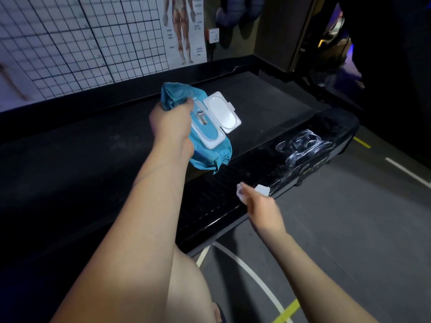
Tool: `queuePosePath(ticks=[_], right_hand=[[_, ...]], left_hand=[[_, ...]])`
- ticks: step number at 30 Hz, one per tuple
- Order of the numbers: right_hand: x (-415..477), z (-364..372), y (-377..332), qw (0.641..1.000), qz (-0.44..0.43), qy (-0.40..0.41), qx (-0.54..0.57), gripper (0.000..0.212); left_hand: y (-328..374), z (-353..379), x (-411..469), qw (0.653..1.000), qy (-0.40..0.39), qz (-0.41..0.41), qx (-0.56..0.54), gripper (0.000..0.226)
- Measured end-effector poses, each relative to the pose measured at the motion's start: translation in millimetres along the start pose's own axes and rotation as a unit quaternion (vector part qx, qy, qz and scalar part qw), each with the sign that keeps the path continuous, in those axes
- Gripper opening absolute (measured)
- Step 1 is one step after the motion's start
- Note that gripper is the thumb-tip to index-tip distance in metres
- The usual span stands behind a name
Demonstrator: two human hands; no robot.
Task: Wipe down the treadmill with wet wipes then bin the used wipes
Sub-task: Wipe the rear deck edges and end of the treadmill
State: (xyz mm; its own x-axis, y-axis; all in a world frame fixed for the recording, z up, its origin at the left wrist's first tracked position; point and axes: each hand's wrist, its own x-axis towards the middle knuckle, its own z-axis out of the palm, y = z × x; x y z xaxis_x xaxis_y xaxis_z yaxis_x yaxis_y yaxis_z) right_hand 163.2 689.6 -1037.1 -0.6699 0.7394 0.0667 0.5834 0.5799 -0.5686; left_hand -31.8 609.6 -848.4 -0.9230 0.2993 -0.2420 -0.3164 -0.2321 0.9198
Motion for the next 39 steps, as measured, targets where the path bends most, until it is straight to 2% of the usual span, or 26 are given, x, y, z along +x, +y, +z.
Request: queuePosePath(ticks=[2,4,9,10,13,14,18,24,29,32,36,39], right_hand=[[-2,6,-10,0.997,0.002,-0.048,-0.061,0.049],[-9,10,-16,0.997,0.005,-0.050,-0.051,0.049],[-23,23,-24,0.994,-0.027,-0.098,-0.038,0.078],[-22,21,-23,0.994,-0.029,-0.103,-0.032,0.076],[-18,6,-7,0.996,-0.047,-0.079,0.002,0.046],[-13,0,1,0.997,-0.045,-0.068,0.002,0.042],[20,-9,38,0.995,-0.020,-0.048,-0.090,0.057],[44,-11,47,0.990,-0.070,-0.062,-0.108,0.054],[25,-19,55,0.985,-0.069,-0.066,-0.142,0.065],[31,-17,52,0.978,-0.103,-0.069,-0.166,0.062],[48,-12,33,0.980,-0.098,-0.045,-0.164,0.040],[49,-5,9,0.972,-0.106,-0.107,-0.182,0.052]], left_hand=[[-1,3,-2,1.000,-0.002,-0.003,0.000,0.019],[-2,4,-2,1.000,-0.001,-0.004,0.003,0.018],[-3,8,-2,1.000,0.002,0.002,0.011,0.019],[-4,9,-3,1.000,0.003,0.001,0.013,0.018],[-6,12,-5,1.000,0.003,-0.003,0.016,0.018],[-7,13,-6,1.000,0.002,-0.004,0.014,0.018],[-8,15,-8,1.000,0.001,-0.004,0.009,0.019],[-6,20,-13,1.000,0.005,-0.009,0.010,0.017],[-4,18,-12,1.000,0.006,-0.015,0.002,0.017],[-4,17,-11,1.000,0.013,-0.009,0.000,0.017],[-5,17,-12,1.000,0.010,-0.008,0.004,0.018],[-5,17,-13,1.000,0.008,-0.006,0.007,0.017]])
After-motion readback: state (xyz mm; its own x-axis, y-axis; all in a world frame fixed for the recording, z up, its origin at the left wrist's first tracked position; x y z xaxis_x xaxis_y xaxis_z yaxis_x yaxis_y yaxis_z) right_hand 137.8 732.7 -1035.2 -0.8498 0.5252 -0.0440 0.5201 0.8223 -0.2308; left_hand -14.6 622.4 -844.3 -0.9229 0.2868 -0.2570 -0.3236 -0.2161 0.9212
